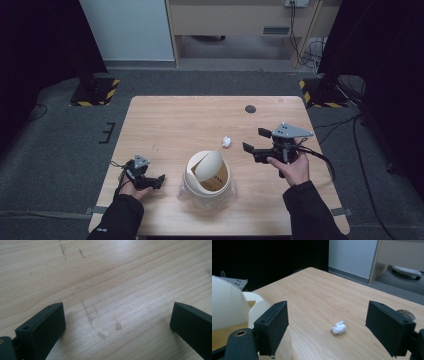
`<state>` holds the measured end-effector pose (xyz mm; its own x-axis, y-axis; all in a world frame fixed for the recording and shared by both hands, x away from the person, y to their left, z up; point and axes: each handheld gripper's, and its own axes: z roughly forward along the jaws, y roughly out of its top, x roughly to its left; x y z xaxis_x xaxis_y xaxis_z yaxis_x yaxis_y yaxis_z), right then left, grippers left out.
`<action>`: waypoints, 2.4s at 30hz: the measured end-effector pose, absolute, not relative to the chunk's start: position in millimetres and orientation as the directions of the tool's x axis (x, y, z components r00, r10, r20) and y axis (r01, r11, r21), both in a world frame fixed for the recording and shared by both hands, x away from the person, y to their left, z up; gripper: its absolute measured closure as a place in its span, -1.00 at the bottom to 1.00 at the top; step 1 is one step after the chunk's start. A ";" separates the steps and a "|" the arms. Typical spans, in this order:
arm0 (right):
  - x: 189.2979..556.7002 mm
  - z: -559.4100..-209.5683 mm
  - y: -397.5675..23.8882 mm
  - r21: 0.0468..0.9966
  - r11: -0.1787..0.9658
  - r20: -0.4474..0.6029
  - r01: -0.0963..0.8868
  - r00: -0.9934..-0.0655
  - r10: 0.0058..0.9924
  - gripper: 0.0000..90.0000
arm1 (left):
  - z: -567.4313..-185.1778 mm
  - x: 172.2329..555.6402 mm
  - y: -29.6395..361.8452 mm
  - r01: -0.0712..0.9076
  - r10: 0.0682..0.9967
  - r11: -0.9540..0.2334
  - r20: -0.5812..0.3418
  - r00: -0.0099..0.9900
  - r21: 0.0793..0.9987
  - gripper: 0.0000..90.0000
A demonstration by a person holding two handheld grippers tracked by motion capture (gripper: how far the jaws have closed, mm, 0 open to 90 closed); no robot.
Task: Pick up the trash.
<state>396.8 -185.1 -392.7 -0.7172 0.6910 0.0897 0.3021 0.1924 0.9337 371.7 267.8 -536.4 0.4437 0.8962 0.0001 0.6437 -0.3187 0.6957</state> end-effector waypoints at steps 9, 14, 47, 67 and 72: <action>418.4 -386.1 -176.0 0.937 0.210 0.053 0.280 -0.708 0.705 -0.60 | -536.4 371.7 267.8 0.644 0.896 -0.318 0.000 0.444 0.696 -1.00; 427.7 -381.6 -168.4 0.943 0.208 0.039 0.261 -0.703 0.710 -0.59 | -536.4 371.7 267.8 0.644 0.896 -0.318 0.000 0.443 0.696 -1.00; 485.0 -435.5 -119.8 0.855 0.391 -0.059 0.340 -0.685 0.727 -0.40 | -536.4 371.7 267.7 0.644 0.896 -0.319 0.000 0.443 0.696 -1.00; 498.5 -482.3 -99.5 0.718 0.549 -0.097 0.428 -0.719 0.688 -0.21 | -536.4 371.7 267.7 0.644 0.896 -0.319 0.000 0.444 0.696 -1.00; 500.2 -492.9 -94.8 0.699 0.565 -0.097 0.438 -0.725 0.682 -0.19 | -536.4 371.7 267.7 0.644 0.896 -0.318 0.000 0.443 0.696 -1.00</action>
<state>500.2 -94.8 -492.9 -0.7253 0.6816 -0.0969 0.4381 0.5655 0.6988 371.7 267.7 -536.4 0.4434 0.8963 -0.0001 0.6438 -0.3184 0.6958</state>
